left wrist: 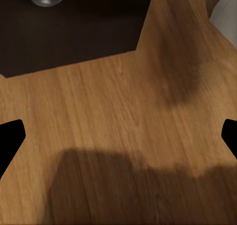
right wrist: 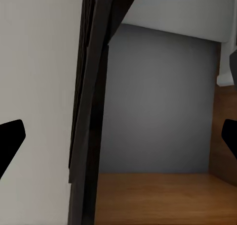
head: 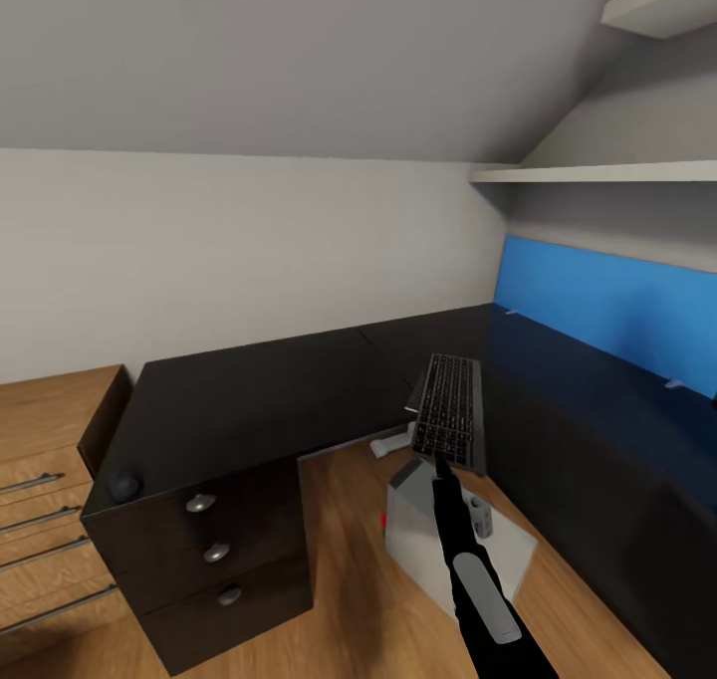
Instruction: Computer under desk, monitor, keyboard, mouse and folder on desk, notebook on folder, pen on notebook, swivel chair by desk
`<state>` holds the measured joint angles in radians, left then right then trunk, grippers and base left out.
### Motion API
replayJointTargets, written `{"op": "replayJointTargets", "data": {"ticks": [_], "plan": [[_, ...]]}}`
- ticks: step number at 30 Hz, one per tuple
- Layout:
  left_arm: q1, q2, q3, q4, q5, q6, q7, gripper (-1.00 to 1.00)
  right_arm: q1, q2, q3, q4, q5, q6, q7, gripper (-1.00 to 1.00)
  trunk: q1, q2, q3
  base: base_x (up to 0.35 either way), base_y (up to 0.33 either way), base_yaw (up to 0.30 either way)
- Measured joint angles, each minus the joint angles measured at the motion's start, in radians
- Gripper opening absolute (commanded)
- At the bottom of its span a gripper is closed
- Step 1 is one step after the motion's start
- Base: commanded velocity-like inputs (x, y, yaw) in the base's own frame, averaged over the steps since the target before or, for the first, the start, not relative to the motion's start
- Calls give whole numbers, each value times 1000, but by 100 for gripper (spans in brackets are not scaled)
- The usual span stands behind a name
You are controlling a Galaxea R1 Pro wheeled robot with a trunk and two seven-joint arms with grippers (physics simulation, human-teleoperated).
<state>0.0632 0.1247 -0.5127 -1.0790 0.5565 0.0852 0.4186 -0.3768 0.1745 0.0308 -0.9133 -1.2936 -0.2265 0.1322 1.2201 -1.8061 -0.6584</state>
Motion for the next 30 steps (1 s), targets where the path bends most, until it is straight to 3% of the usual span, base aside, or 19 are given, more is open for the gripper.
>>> {"op": "replayJointTargets", "data": {"ticks": [8, 30], "plan": [[0, -2, -3, 20, 0, 1, -1, 100, 0, 0, 0, -1, 0, 0, 0, 100, 0, 0, 0, 124, 0, 0], [0, -4, -6, 37, 0, 3, -1, 100, 0, 0, 0, -20, 0, -3, 7, 100, 0, 0, 0, 5, 0, 0]]}}
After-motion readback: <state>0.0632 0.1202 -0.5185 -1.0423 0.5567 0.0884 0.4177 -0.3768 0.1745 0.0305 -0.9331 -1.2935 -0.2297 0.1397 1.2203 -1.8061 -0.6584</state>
